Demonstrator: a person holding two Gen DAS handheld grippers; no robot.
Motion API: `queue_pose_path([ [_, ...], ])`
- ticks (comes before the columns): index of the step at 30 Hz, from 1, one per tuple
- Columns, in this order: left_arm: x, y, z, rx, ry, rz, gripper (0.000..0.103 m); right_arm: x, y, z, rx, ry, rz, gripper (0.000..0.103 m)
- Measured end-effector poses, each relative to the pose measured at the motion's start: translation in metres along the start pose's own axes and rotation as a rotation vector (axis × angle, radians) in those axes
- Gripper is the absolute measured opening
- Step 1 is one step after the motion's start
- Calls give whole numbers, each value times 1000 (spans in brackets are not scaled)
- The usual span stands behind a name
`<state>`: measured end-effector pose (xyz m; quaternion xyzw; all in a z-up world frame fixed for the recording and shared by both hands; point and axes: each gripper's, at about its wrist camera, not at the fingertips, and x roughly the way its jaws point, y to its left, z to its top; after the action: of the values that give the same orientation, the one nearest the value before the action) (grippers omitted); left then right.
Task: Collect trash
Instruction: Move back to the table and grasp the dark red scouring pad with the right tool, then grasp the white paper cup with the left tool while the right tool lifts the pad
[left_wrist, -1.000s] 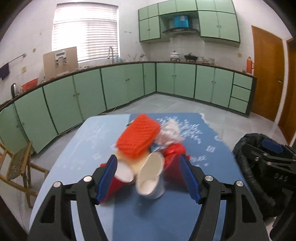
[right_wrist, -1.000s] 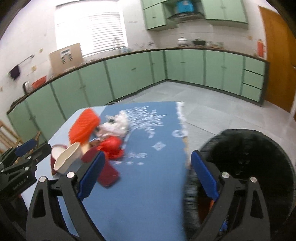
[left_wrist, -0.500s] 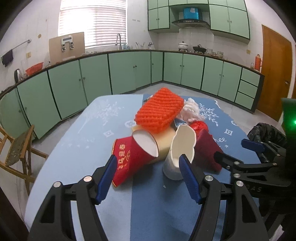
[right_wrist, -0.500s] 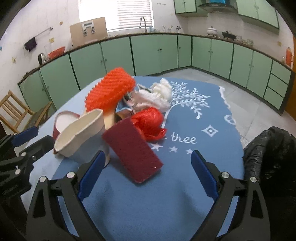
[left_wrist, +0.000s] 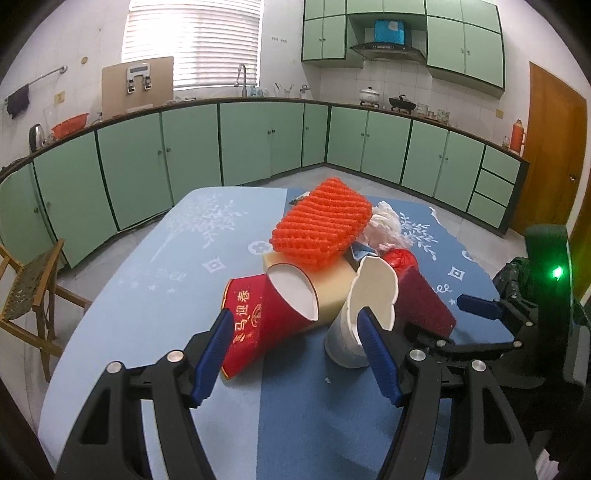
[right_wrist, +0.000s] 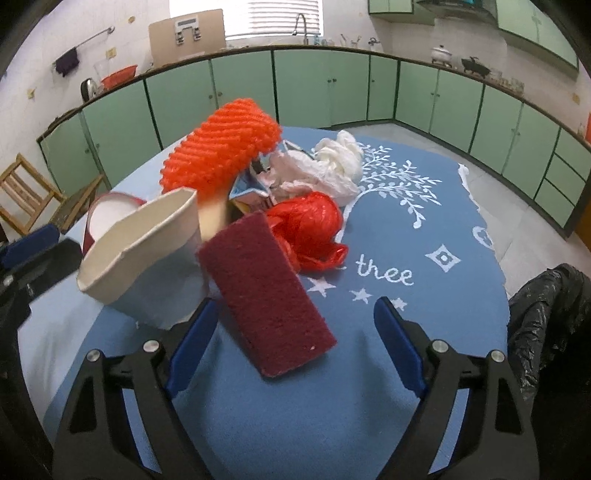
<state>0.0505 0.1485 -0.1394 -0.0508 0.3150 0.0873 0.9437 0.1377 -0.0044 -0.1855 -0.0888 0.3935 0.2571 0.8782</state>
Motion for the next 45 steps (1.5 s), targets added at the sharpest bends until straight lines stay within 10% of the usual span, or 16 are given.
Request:
queue_pose_path([
  [4,0,0,1,-2,0,1,68,8,4,-2,-15,33,-5,80],
  [8,0,0,1,-5,2,1,68,15,1,-1,-2,66,39,51],
  [27,13,-41,-5,43,40,-49,67,-41,-50,-10,154,-20,32,50],
  [45,30,-49,-2,30,71,-35,22,-53,-57,-7,170,-47,36,50],
])
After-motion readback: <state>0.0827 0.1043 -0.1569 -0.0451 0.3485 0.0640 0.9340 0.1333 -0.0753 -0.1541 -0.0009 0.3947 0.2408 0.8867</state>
